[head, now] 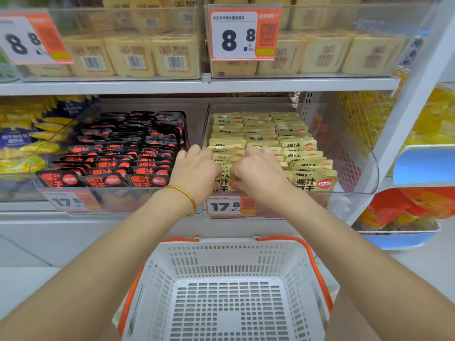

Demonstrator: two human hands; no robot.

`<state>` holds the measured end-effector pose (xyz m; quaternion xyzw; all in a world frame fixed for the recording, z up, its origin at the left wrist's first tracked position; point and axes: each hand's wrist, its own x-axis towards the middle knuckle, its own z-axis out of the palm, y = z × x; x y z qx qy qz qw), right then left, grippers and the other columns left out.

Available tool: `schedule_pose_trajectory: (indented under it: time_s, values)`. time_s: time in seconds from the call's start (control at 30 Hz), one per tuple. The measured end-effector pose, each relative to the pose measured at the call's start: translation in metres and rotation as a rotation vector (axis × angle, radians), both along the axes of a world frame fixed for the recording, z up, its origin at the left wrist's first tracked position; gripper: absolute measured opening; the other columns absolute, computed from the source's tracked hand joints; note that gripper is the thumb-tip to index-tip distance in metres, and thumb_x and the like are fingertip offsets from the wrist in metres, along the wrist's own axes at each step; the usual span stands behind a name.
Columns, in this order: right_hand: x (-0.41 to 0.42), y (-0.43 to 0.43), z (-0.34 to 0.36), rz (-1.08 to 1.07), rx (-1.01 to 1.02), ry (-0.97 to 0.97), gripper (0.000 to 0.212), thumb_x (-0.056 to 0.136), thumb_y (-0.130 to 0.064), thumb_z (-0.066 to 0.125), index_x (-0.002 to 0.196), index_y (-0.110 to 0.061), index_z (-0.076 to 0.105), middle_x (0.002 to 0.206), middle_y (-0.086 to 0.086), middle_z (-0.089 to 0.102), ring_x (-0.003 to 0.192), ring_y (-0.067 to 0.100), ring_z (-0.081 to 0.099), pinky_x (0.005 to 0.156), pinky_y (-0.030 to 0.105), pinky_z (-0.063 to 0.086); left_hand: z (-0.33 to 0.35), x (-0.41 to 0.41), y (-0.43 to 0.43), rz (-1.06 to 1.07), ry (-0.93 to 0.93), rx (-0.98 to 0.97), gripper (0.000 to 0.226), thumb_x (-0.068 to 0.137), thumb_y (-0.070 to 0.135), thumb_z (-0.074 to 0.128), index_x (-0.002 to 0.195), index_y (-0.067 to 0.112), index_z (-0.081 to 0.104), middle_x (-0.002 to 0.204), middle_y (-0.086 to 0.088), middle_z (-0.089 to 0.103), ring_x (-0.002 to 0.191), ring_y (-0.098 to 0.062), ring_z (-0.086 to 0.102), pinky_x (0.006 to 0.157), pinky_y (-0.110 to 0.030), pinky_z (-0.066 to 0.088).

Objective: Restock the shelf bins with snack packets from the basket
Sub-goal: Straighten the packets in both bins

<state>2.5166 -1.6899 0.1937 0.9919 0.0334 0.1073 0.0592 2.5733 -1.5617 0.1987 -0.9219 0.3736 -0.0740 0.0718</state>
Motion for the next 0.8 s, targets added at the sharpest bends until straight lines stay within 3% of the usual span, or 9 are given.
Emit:
schedule_pose_trajectory:
  time_s: [0.07,0.13,0.2,0.27,0.37,0.43,0.5,0.8]
  values:
    - [-0.003,-0.003,0.002,0.026,0.017,0.017,0.018,0.091,-0.035,0.057,0.096,-0.023,0.069,0.094,-0.005,0.066,0.107,0.02,0.043,0.08,0.035,0.026,0.01,0.001,-0.003,-0.003,0.013,0.069,0.019,0.09,0.036,0.056,0.102,0.025,0.067,0.095,-0.001,0.036,0.105,-0.026,0.037,0.087,-0.038,0.03]
    - [-0.015,-0.016,0.004,-0.003,0.203,-0.082,0.021,0.093,-0.035,0.055,0.102,-0.025,0.071,0.101,-0.007,0.068,0.105,0.018,0.046,0.087,0.034,0.031,0.023,0.004,-0.005,0.02,0.052,0.011,0.017,0.09,0.031,0.055,0.093,0.024,0.07,0.099,-0.003,0.046,0.099,-0.025,0.037,0.086,-0.038,0.033]
    - [-0.028,-0.045,0.008,-0.17,0.443,-0.35,0.022,0.094,-0.029,0.054,0.106,-0.021,0.071,0.106,-0.003,0.07,0.106,0.023,0.051,0.089,0.035,0.037,0.03,0.011,-0.015,0.003,0.057,-0.192,0.024,0.092,0.028,0.05,0.093,0.017,0.071,0.104,-0.007,0.053,0.1,-0.027,0.042,0.088,-0.038,0.039]
    - [-0.035,-0.08,0.006,-0.46,0.504,-0.475,0.029,0.097,-0.027,0.048,0.115,-0.014,0.066,0.113,0.007,0.067,0.108,0.032,0.052,0.086,0.039,0.042,0.024,0.015,-0.036,-0.069,0.125,-0.315,0.033,0.096,0.031,0.043,0.103,0.01,0.068,0.112,-0.011,0.056,0.111,-0.031,0.047,0.098,-0.043,0.04]
    - [-0.034,-0.109,-0.01,-0.742,0.622,-0.198,0.047,0.099,-0.039,0.039,0.121,0.001,0.05,0.12,0.025,0.057,0.111,0.042,0.051,0.078,0.041,0.039,-0.004,0.012,-0.062,-0.12,0.272,-0.218,0.045,0.101,0.034,0.026,0.128,0.007,0.048,0.137,-0.015,0.044,0.13,-0.029,0.036,0.109,-0.042,0.029]
    - [-0.03,-0.112,-0.02,-0.741,0.726,-0.088,0.051,0.1,-0.039,0.036,0.122,0.006,0.046,0.122,0.029,0.054,0.114,0.042,0.05,0.082,0.04,0.039,-0.017,0.011,-0.065,-0.089,0.294,-0.134,0.052,0.102,0.038,0.017,0.145,0.013,0.03,0.156,-0.011,0.019,0.144,-0.023,0.016,0.117,-0.04,0.016]
    - [-0.027,-0.116,-0.022,-0.71,0.708,-0.09,0.047,0.101,-0.034,0.036,0.12,0.008,0.048,0.12,0.028,0.056,0.113,0.041,0.051,0.084,0.039,0.04,-0.021,0.013,-0.065,-0.079,0.285,-0.125,0.053,0.101,0.039,0.013,0.15,0.018,0.018,0.159,-0.005,0.003,0.146,-0.017,0.002,0.119,-0.039,0.006]
    - [-0.029,-0.122,-0.022,-0.643,0.623,-0.07,0.035,0.101,-0.025,0.036,0.112,0.004,0.052,0.115,0.024,0.059,0.107,0.038,0.054,0.08,0.037,0.041,-0.021,0.012,-0.084,-0.116,0.293,-0.153,0.052,0.102,0.037,0.017,0.15,0.016,0.019,0.159,-0.002,0.007,0.146,-0.015,0.002,0.119,-0.037,0.001]
